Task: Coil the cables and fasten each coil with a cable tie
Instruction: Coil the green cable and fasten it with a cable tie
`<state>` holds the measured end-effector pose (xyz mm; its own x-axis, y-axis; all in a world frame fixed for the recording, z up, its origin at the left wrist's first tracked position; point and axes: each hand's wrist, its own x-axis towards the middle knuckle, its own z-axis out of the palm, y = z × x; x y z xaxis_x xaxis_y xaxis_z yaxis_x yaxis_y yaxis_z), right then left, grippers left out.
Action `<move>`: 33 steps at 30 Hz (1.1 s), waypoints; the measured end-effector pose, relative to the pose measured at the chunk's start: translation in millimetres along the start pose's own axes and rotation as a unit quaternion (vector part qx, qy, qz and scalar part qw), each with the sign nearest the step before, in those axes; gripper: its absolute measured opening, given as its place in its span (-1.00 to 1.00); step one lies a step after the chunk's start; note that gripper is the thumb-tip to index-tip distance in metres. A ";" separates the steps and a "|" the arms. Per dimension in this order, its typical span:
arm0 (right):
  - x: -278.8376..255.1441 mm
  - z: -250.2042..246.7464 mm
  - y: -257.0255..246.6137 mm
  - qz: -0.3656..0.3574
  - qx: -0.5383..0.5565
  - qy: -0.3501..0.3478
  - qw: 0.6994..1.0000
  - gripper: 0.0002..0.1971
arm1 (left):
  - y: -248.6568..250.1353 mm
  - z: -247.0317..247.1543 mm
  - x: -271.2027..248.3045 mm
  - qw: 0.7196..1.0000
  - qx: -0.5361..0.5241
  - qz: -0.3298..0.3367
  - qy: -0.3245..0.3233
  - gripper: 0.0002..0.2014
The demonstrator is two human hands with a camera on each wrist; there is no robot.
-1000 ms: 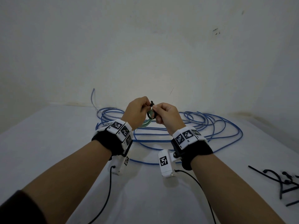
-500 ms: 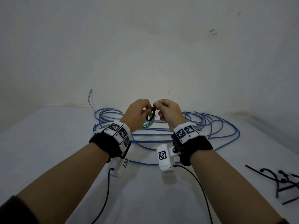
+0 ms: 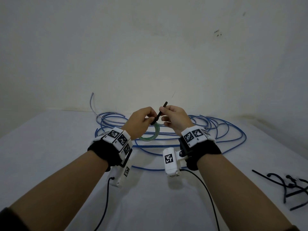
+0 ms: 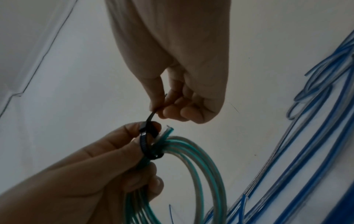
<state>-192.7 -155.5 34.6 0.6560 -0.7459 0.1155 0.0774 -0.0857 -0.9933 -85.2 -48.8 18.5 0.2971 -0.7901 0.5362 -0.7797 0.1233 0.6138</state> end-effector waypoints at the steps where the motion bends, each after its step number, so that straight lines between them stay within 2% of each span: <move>1: 0.8 0.7 0.1 0.002 -0.002 0.011 1.000 -0.83 | 0.2 0.2 -0.5 1.000 0.002 0.003 0.002 -0.89; 5: 7.3 0.8 1.0 0.011 -0.005 0.067 0.998 -0.81 | 4.4 1.0 -1.7 1.000 0.004 0.015 -0.009 -0.88; 9: 11.5 0.2 -0.3 -0.001 -0.041 0.095 0.995 -0.77 | 10.5 0.1 -3.1 0.999 0.004 0.033 -0.035 -0.87; 13: 15.8 1.9 -3.1 -0.016 -0.078 0.120 0.990 -0.73 | 16.0 -0.7 -2.7 0.998 -0.012 0.024 -0.053 -0.91; 16: 15.3 0.8 -5.7 -0.008 -0.055 0.095 0.994 -0.78 | 16.6 -2.1 -2.7 0.998 -0.029 0.006 -0.048 -0.93; 19: 9.8 -3.8 -9.3 0.041 0.032 0.013 0.999 -0.80 | 14.0 -1.3 -0.5 0.999 -0.021 -0.023 -0.025 -0.93; 21: 6.6 -3.8 -8.6 0.063 0.022 -0.039 0.997 -0.78 | 9.7 -0.6 1.5 0.999 -0.015 -0.047 -0.009 -0.90; 23: 3.2 -0.8 -6.7 0.071 0.011 -0.061 0.996 -0.82 | 6.5 0.7 2.3 0.999 -0.015 -0.049 -0.011 -0.88; 27: 4.2 2.0 -6.1 0.070 -0.001 -0.021 0.997 -0.82 | 5.4 4.0 -0.2 0.998 -0.010 -0.039 -0.038 -0.86; 33: 8.0 10.9 -6.2 0.042 -0.045 0.036 0.997 -0.75 | 6.9 -3.4 -2.0 0.999 0.009 0.012 -0.038 -0.94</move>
<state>-179.7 -153.7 41.7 0.6010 -0.7985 0.0346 -0.0452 -0.0772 -0.9960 -89.3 -44.3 23.7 0.2366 -0.8301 0.5050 -0.7965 0.1319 0.5900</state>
